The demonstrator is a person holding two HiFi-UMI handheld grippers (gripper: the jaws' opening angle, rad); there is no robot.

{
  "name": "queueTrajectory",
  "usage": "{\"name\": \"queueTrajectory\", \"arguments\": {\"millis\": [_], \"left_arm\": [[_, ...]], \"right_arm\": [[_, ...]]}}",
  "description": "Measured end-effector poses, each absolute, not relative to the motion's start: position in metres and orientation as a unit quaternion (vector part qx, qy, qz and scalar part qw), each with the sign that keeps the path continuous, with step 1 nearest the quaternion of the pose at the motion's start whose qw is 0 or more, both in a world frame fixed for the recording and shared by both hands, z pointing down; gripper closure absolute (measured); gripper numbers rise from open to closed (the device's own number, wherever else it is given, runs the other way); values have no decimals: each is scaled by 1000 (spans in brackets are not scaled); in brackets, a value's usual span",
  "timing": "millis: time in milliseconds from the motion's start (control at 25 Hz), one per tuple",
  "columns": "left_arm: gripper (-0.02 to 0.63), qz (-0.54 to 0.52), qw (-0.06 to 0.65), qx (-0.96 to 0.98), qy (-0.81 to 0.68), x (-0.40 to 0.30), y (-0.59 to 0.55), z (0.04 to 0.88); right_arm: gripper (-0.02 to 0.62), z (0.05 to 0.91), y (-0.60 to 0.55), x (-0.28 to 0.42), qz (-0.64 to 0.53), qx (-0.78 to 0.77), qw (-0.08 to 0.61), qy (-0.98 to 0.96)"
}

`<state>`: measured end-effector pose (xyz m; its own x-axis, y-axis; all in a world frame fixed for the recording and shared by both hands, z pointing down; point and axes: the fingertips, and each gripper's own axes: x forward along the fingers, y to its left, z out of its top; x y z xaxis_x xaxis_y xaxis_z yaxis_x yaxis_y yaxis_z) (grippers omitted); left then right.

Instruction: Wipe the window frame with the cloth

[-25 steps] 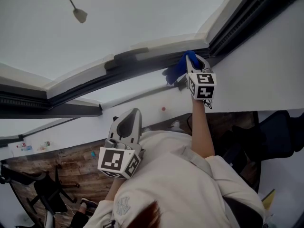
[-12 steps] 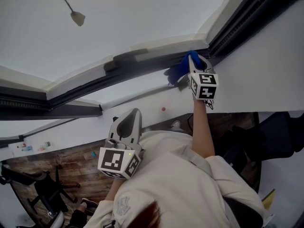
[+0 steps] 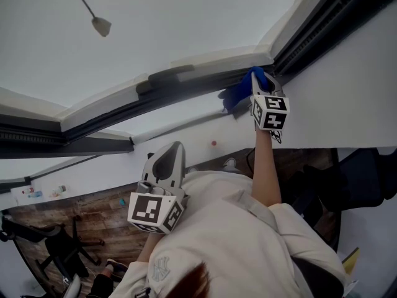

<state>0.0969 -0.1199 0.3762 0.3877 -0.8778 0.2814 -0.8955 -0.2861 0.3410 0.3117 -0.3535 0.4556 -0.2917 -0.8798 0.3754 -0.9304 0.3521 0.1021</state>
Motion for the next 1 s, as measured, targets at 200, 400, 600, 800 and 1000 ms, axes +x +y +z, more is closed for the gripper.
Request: {"name": "queueTrajectory", "arguments": {"millis": [200,400,600,800,1000], "left_arm": [[601,20,225,802,-552,97,-121,376],[600,20,226,801,-554,97,-122,375],[601,19,225,799,-557,98,-122,375],[601,18,226,795,-563,99,-122,376],[601,17,228,789,-570,100,-122,378]], "right_arm": [[546,455,-356,319,70,572,187,-796],[546,455,-359,326,73,580,187,-789],[546,455,-362,335,76,588,187,-783],[546,456,-366,344,80,596,184,-777],[546,456,-368,351,80,601,184,-774]]}}
